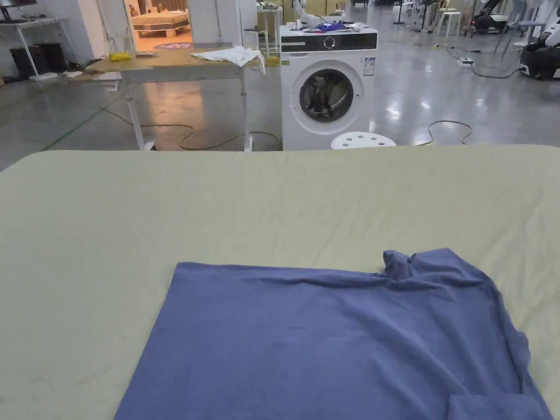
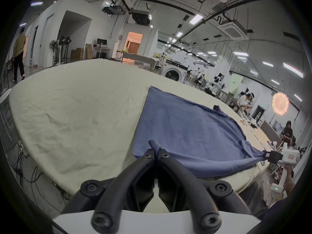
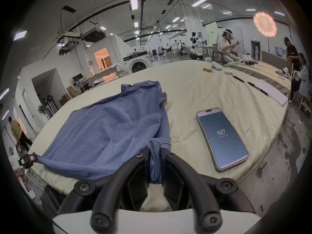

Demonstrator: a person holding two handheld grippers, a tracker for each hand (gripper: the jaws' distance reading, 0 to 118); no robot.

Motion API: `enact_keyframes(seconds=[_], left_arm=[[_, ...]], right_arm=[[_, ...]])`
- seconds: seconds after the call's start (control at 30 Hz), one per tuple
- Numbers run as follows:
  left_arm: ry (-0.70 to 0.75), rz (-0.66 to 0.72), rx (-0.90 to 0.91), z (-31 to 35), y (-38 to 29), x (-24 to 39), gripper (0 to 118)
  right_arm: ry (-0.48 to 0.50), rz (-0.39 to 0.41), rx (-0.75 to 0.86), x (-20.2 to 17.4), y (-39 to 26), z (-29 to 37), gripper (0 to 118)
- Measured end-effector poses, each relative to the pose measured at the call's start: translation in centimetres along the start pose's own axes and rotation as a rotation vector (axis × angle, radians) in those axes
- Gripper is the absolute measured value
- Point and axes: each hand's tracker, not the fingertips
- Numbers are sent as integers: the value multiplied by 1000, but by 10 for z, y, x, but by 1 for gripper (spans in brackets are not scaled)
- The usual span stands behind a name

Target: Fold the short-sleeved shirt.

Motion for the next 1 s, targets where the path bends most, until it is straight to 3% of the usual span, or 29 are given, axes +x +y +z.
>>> enact_keyframes(seconds=[0.07,0.1,0.13,0.17,0.4,0.57,0.63,0.67,0.73,0.8,0.87,1.0], left_arm=[[11,4,-7,-4,-4,-2,36],[17,-2,-17,-5,-5,-2,75],[34,-9,-24,-5,-5,0,87],[57,-19,-23,-4,-3,4,92],[98,-258,206,30,15,64,93],[98,-354,271,45,17,90,92],[134,-375,301,49,16,100,85],[149,-380,309,50,15,101,78],[144,-386,309,53,16,100,40],[131,-365,303,54,18,96,15],[120,-334,296,55,17,91,4],[130,-300,265,54,18,81,0]], right_arm=[[-3,0,-14,1,-3,-1,46],[-10,4,-16,1,-4,0,66],[-16,11,-15,1,-5,1,73],[-19,19,-12,1,-4,4,73],[52,61,170,-14,-1,29,80],[38,142,203,-38,6,39,80],[54,152,212,-43,4,46,77],[58,156,212,-45,4,48,72],[71,163,219,-49,6,53,44],[79,155,223,-49,6,53,19],[81,152,216,-47,5,52,2],[67,179,201,-51,7,49,0]])
